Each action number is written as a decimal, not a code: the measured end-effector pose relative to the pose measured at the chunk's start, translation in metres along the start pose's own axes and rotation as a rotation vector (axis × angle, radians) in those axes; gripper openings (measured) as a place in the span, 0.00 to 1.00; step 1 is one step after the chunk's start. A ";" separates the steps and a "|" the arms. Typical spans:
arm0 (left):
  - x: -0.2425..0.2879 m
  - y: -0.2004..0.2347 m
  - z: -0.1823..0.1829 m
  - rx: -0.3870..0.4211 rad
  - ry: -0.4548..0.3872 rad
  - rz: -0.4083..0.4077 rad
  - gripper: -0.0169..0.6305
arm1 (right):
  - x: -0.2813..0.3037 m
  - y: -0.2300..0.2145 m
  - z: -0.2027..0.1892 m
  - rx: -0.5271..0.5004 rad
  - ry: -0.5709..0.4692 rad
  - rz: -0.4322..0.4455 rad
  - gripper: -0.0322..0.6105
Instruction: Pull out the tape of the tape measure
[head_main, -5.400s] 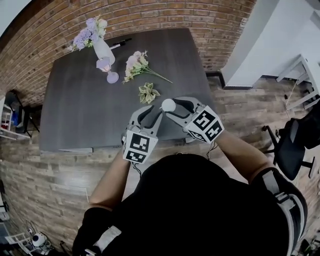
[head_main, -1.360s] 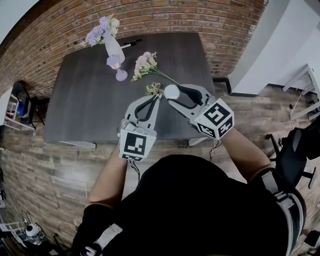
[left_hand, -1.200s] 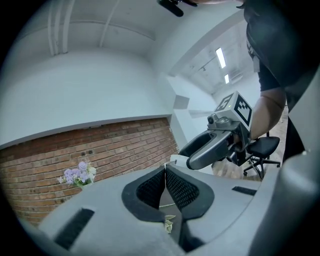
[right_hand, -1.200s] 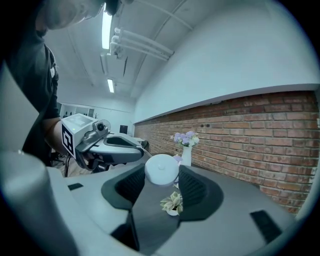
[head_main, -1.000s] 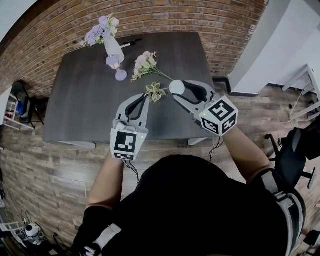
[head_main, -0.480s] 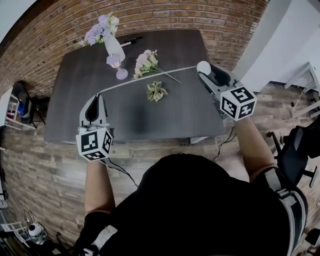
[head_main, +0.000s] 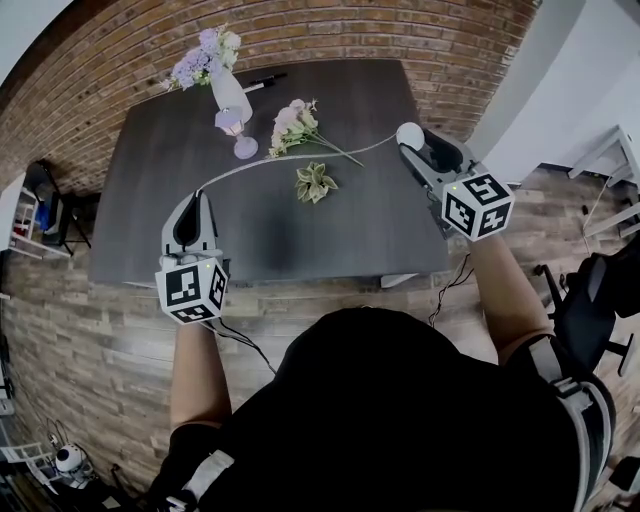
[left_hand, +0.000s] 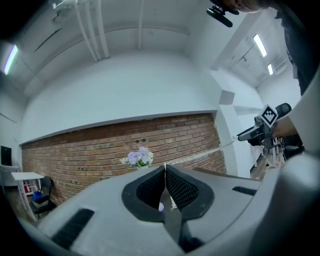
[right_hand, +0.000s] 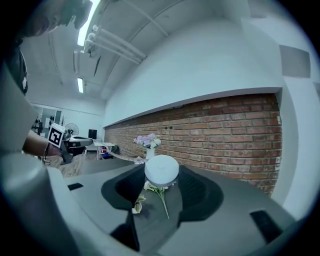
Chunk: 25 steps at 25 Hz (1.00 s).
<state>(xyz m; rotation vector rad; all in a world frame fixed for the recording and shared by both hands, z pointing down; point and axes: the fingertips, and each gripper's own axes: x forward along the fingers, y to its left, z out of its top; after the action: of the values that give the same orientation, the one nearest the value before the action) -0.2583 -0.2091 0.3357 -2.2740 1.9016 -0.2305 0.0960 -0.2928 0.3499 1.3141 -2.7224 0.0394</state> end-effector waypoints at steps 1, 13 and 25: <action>0.001 -0.001 0.000 -0.006 -0.001 -0.002 0.05 | 0.001 0.002 -0.001 0.001 0.002 0.003 0.37; 0.003 -0.004 -0.016 -0.027 0.024 -0.007 0.05 | -0.004 -0.001 -0.018 0.027 0.035 -0.010 0.37; 0.005 -0.047 -0.127 -0.065 0.295 -0.086 0.05 | 0.005 0.002 -0.140 0.104 0.280 -0.059 0.37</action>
<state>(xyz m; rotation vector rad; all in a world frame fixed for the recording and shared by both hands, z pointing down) -0.2405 -0.2100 0.4698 -2.4844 1.9709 -0.5514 0.1047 -0.2852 0.4893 1.3028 -2.4747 0.3374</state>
